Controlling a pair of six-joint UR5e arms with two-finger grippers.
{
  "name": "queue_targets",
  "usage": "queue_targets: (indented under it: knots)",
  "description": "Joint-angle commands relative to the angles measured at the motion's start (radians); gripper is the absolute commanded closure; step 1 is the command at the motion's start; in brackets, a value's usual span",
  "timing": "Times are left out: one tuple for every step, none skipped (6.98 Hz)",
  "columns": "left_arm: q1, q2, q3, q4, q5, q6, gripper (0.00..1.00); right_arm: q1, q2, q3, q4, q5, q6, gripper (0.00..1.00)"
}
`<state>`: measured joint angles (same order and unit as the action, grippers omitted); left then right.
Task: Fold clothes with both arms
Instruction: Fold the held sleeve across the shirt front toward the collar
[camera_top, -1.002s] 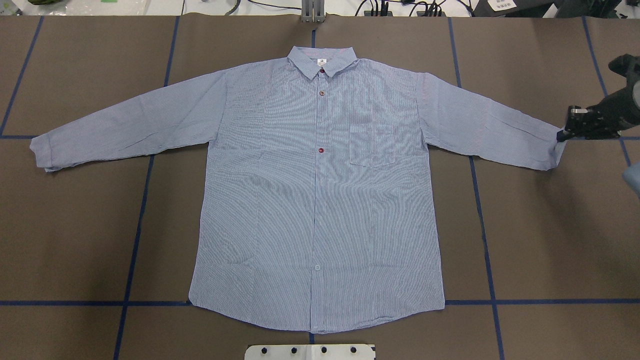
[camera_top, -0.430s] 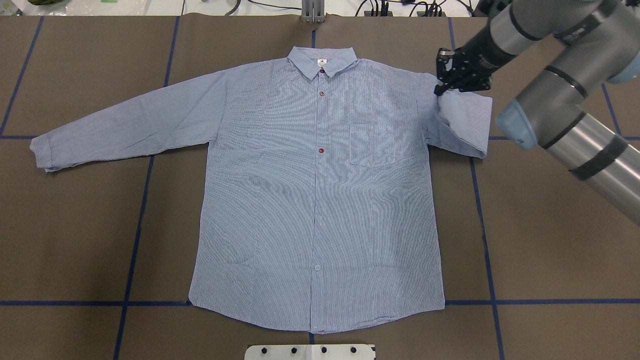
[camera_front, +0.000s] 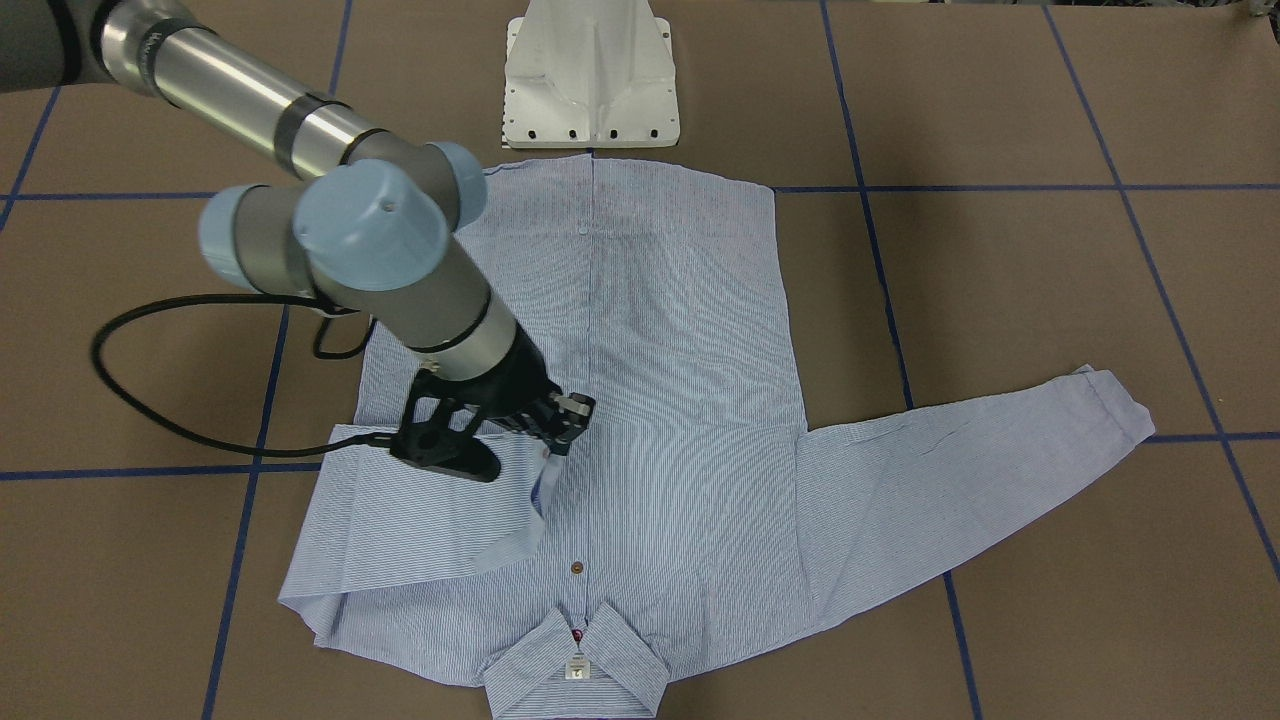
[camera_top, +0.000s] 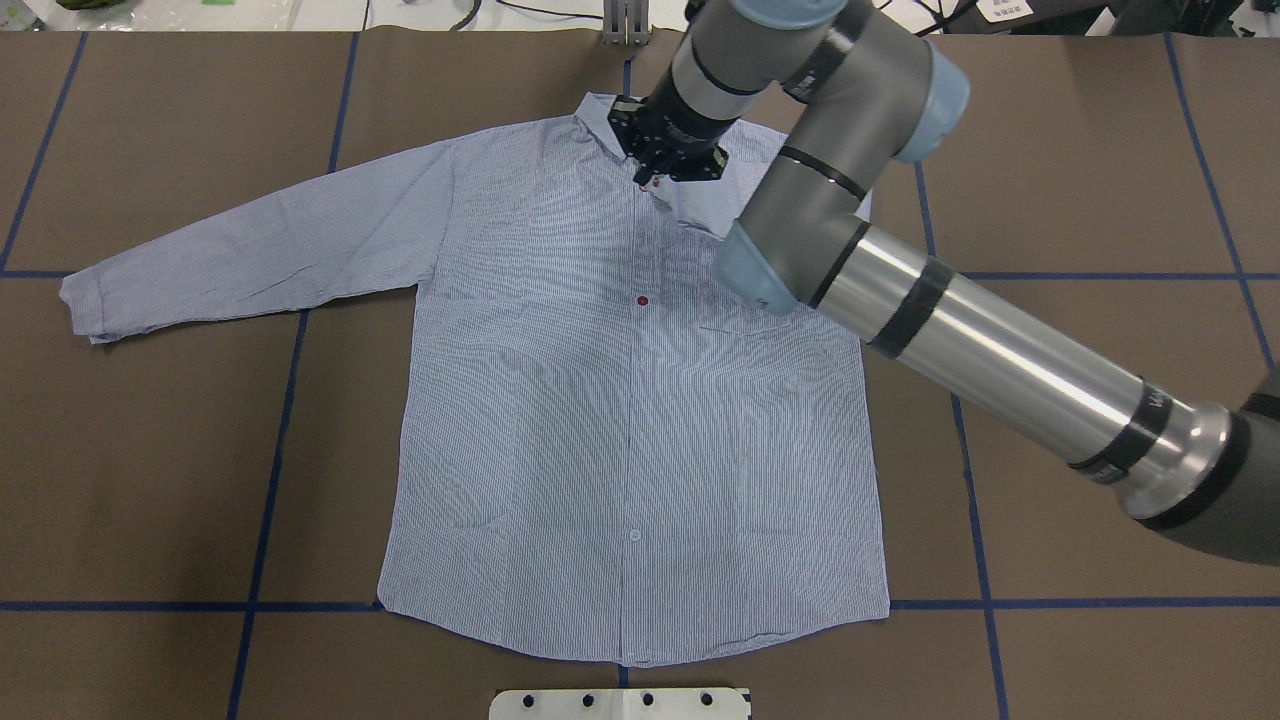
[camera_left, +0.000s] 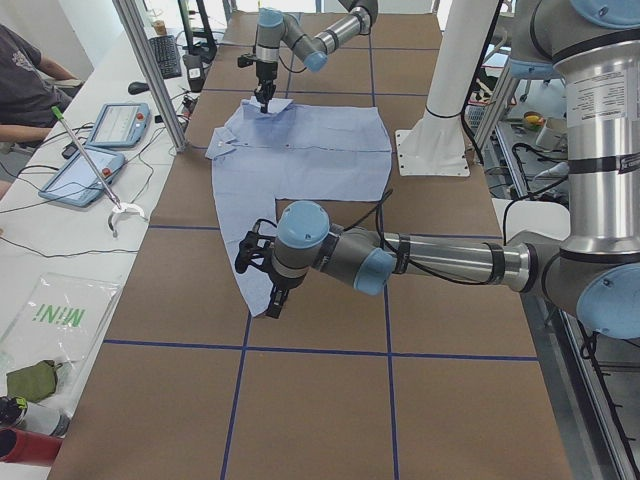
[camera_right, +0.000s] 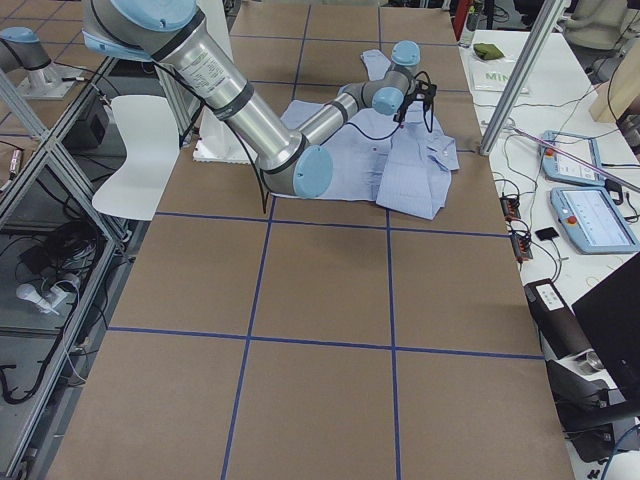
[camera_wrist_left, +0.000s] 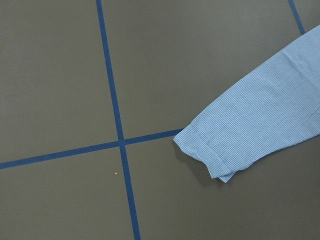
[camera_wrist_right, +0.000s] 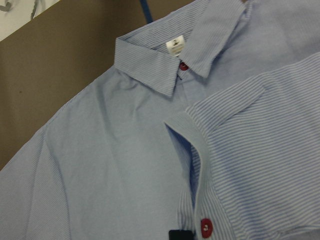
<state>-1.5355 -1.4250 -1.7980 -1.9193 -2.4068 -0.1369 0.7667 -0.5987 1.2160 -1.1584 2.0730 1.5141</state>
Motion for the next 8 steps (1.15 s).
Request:
queue_targets:
  knots:
    - [0.0, 0.001, -0.004, 0.0, 0.0, -0.001, 0.01, -0.058, 0.097, -0.073, 0.017, -0.071, 0.012, 1.0]
    - [0.0, 0.001, -0.004, 0.0, 0.0, -0.001, 0.01, -0.085, 0.118, -0.104, 0.017, -0.121, 0.02, 1.0]
    - [0.0, 0.001, -0.004, 0.0, 0.0, -0.001, 0.01, -0.09, 0.126, -0.113, 0.019, -0.125, 0.031, 1.0]
    - [0.0, 0.001, -0.004, 0.0, 0.0, -0.001, 0.01, -0.095, 0.126, -0.115, 0.025, -0.134, 0.031, 1.0]
    - [0.0, 0.001, -0.004, 0.0, 0.0, -0.001, 0.01, -0.105, 0.128, -0.116, 0.025, -0.166, 0.031, 1.0]
    - [0.0, 0.001, -0.003, 0.0, 0.002, -0.001, 0.01, -0.112, 0.129, -0.118, 0.051, -0.172, 0.032, 1.0]
    - [0.0, 0.001, -0.003, -0.001, 0.002, -0.001, 0.01, -0.134, 0.138, -0.118, 0.061, -0.212, 0.049, 1.0]
    - [0.0, 0.001, -0.003, -0.001, 0.0, 0.0, 0.01, -0.156, 0.146, -0.118, 0.072, -0.244, 0.064, 1.0]
